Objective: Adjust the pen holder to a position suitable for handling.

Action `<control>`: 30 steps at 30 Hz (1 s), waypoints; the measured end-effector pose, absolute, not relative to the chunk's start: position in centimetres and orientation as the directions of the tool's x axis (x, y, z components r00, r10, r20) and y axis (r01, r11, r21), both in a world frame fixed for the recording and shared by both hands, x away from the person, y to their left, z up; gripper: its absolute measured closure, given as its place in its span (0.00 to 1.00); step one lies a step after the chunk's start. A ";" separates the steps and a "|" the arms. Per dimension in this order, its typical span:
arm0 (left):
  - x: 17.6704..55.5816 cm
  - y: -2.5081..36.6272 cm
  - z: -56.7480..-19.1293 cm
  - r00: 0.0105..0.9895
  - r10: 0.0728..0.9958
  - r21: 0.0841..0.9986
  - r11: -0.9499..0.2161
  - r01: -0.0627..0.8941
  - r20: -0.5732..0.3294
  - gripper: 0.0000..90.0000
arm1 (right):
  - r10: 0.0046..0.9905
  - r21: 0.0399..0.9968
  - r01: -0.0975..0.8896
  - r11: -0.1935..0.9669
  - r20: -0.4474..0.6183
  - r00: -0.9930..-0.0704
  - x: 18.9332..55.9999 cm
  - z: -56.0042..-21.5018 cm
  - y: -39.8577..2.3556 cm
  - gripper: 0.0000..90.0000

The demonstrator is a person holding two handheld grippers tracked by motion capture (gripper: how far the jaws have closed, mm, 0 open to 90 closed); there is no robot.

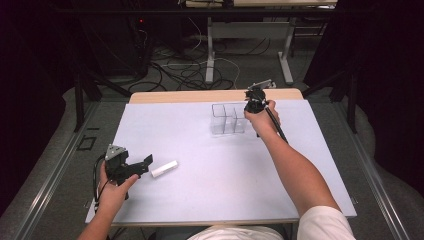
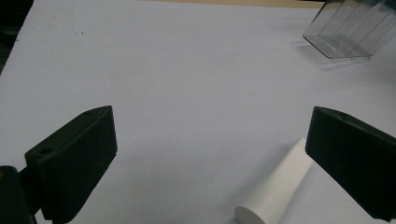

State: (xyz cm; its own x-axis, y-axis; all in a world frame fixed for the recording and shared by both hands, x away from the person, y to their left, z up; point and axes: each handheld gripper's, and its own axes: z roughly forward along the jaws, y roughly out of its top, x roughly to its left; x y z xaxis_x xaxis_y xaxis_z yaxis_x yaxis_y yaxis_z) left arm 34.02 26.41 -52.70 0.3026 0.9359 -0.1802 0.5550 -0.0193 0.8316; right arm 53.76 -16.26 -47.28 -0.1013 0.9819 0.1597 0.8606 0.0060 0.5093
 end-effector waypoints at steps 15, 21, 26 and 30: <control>33.9 26.2 -52.6 0.314 0.933 0.836 -0.027 0.548 -0.176 0.02 | 0.966 0.464 0.884 0.052 0.202 -0.162 48.7 -47.2 -17.5 0.98; 34.0 26.1 -52.5 0.313 0.935 0.836 -0.034 0.548 -0.168 0.02 | 0.960 0.456 0.888 0.051 0.221 -0.169 47.6 -47.3 -17.9 0.96; 34.0 26.0 -52.6 0.317 0.934 0.835 -0.040 0.549 -0.164 0.02 | 0.953 0.456 0.889 0.044 0.247 -0.174 47.2 -47.5 -17.8 0.94; 34.1 26.0 -52.6 0.315 0.935 0.836 -0.038 0.547 -0.164 0.02 | 0.943 0.460 0.888 0.025 0.285 -0.174 47.1 -47.7 -18.2 0.93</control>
State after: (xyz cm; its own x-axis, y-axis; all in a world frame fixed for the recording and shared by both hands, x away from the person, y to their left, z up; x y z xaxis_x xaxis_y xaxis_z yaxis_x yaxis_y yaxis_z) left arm 34.07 26.01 -52.64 0.3146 0.9349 -0.1640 0.5475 -0.0375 0.8360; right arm 47.09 -18.23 -47.74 -0.1739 0.9427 0.2846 0.8875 0.0249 0.4600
